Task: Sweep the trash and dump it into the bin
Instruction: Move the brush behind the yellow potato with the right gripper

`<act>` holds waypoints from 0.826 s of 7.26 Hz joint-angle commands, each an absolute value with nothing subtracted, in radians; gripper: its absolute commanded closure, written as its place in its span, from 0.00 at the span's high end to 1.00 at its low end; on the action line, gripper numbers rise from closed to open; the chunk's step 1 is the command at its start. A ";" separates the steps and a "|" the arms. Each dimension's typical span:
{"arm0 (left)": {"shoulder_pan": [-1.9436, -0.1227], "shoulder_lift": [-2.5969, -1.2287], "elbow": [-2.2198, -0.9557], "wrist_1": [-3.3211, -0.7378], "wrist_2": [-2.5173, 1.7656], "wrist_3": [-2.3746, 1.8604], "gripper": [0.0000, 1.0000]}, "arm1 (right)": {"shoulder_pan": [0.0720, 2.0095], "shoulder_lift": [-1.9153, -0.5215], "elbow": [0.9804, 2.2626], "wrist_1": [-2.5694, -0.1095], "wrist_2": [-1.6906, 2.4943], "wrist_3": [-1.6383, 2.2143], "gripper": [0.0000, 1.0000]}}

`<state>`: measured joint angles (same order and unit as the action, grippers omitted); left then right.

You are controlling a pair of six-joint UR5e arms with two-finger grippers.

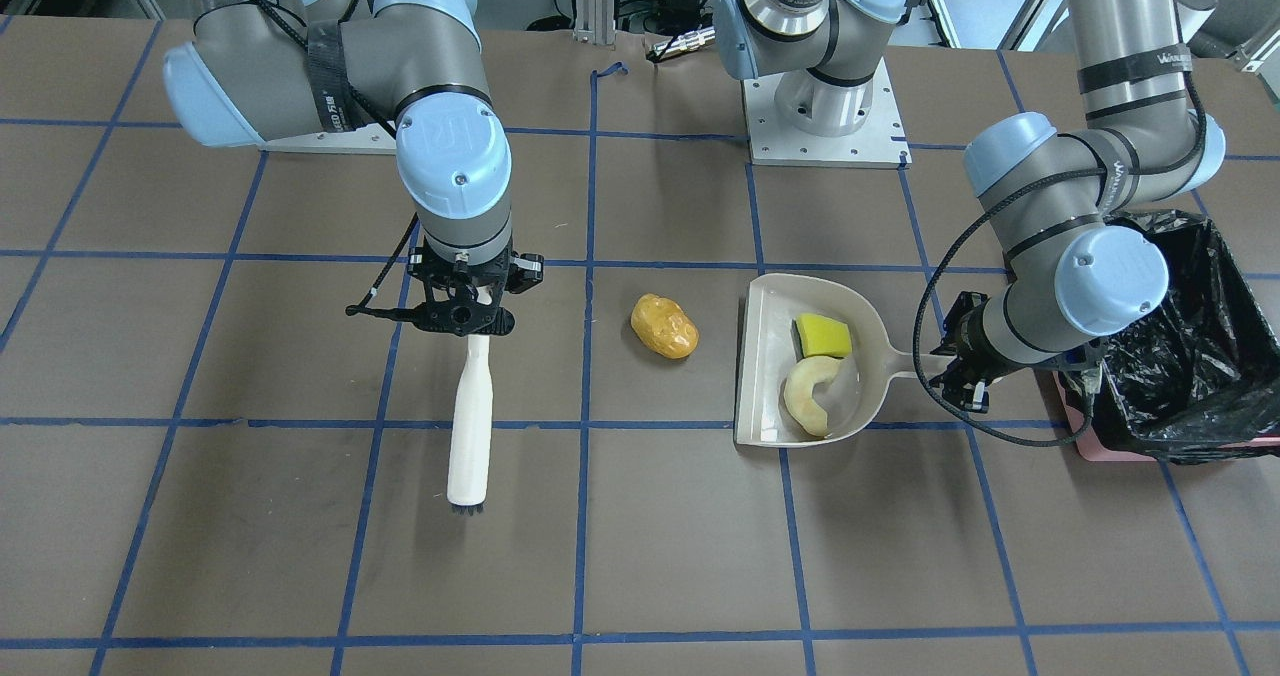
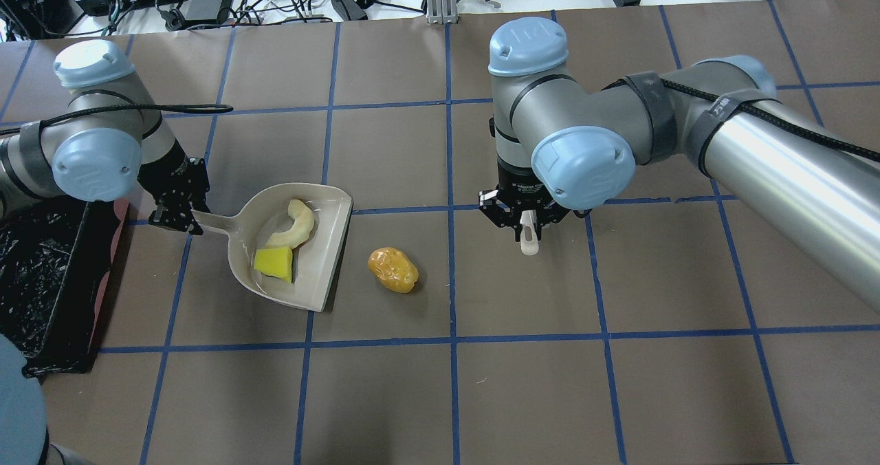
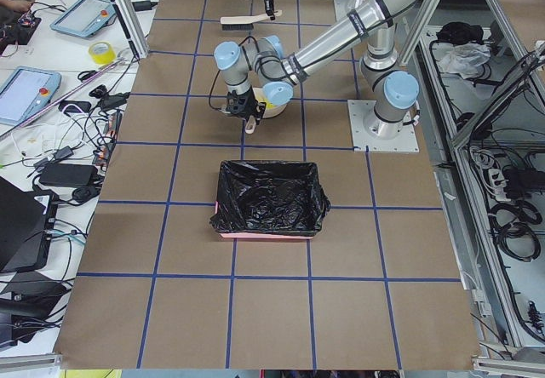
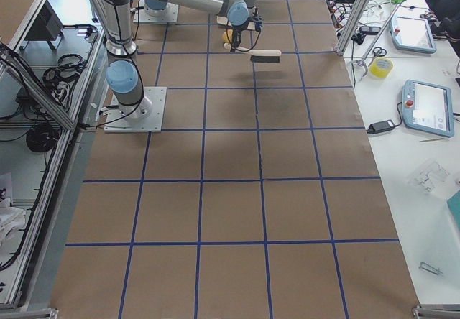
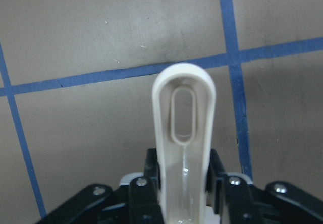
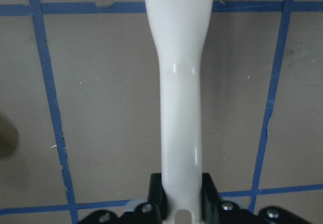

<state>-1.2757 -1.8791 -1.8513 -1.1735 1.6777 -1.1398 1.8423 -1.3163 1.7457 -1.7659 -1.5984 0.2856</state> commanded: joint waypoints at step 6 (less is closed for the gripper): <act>-1.275 -1.879 -1.853 -1.173 1.678 -1.146 0.00 | 2.006 -1.380 1.820 -1.770 -1.594 0.590 0.07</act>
